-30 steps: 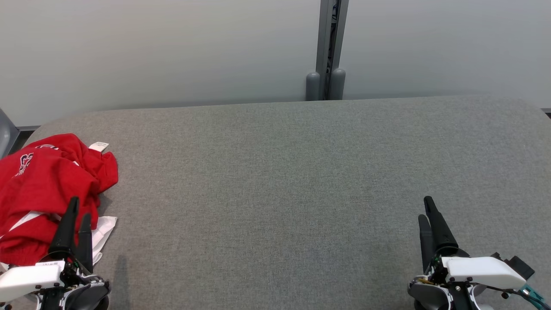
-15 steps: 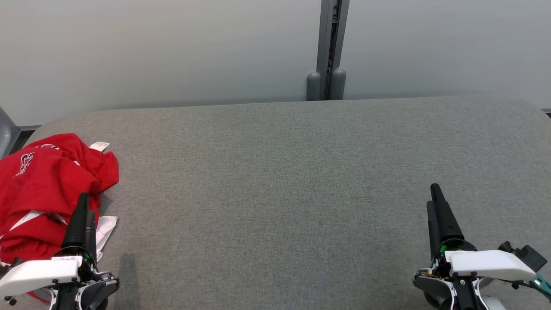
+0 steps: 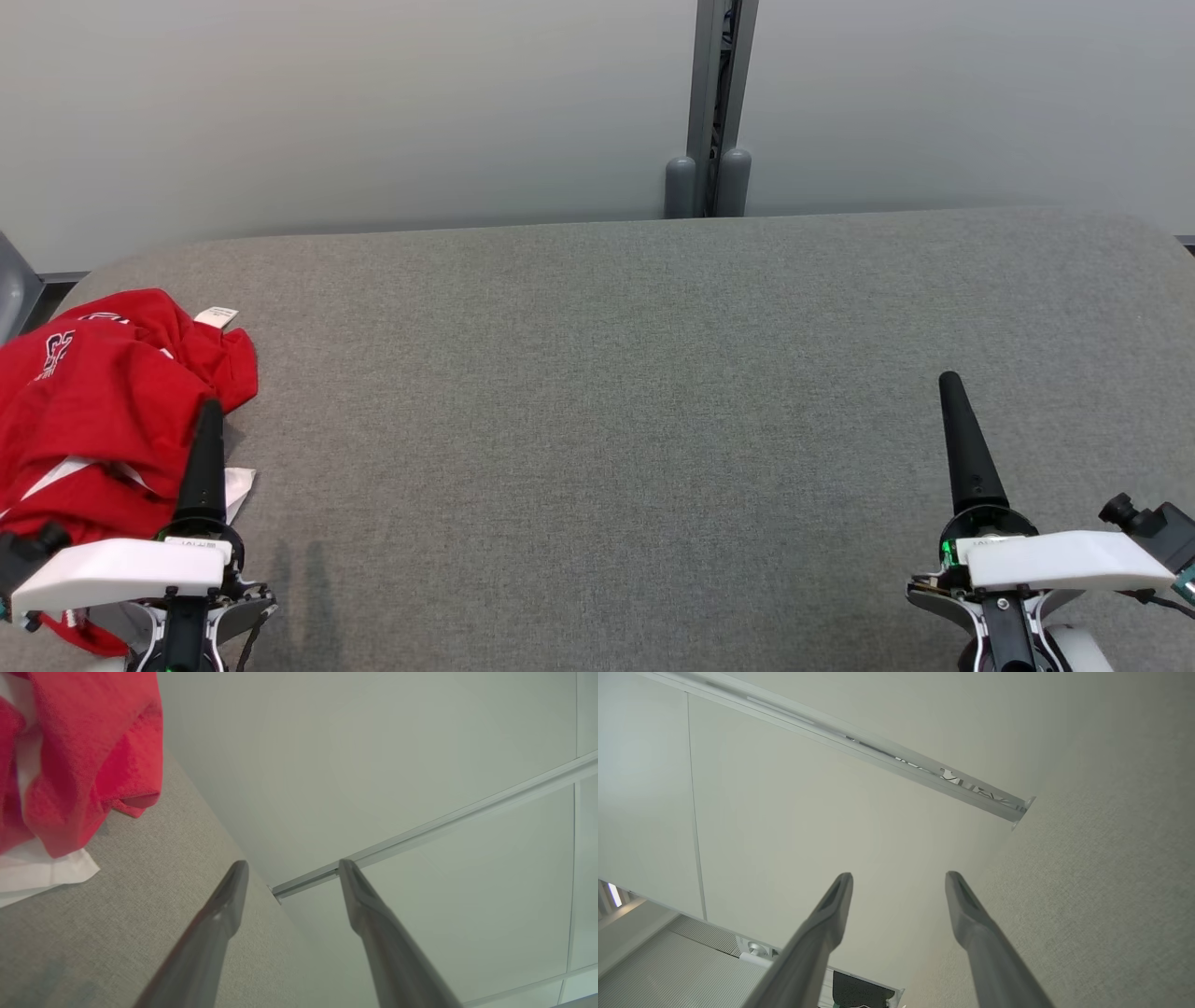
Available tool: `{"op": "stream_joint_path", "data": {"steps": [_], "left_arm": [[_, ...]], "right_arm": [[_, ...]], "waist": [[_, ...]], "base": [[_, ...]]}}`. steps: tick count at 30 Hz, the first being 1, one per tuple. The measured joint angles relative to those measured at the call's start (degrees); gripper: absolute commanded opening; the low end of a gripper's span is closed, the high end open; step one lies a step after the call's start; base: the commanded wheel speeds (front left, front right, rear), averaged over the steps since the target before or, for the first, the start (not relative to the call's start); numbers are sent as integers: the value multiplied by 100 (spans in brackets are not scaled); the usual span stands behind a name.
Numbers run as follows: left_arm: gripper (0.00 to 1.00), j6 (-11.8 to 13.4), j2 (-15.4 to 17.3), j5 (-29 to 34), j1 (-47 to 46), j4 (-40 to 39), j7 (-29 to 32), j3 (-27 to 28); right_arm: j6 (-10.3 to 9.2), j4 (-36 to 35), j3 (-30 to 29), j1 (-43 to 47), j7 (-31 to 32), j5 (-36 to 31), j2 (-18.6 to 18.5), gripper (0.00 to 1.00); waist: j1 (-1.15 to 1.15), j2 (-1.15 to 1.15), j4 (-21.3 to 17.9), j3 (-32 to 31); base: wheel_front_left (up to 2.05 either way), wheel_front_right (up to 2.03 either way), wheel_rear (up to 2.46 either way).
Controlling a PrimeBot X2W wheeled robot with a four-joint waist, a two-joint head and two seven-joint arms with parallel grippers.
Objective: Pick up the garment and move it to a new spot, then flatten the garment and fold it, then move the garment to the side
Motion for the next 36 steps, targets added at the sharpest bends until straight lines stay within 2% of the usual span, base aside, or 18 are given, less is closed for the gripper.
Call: {"op": "stream_joint_path", "data": {"steps": [13,23,36], "left_arm": [[100,402,5,1639,113,-309,-448,-471],[100,649,9,2833,137,-424,-737,-836],[100,831,12,3908,207,-436,-1082,-1174]], "right_arm": [[0,-180,-62,25,-55,-1551,-4,100],[0,-174,-145,53,-94,-3000,-7,100],[2,34,-488,48,-134,-4462,-14,100]], "waist": [[0,0,12,10],[0,0,25,16],[0,0,46,42]], "base": [[0,0,0],[0,0,0],[0,0,0]]}}
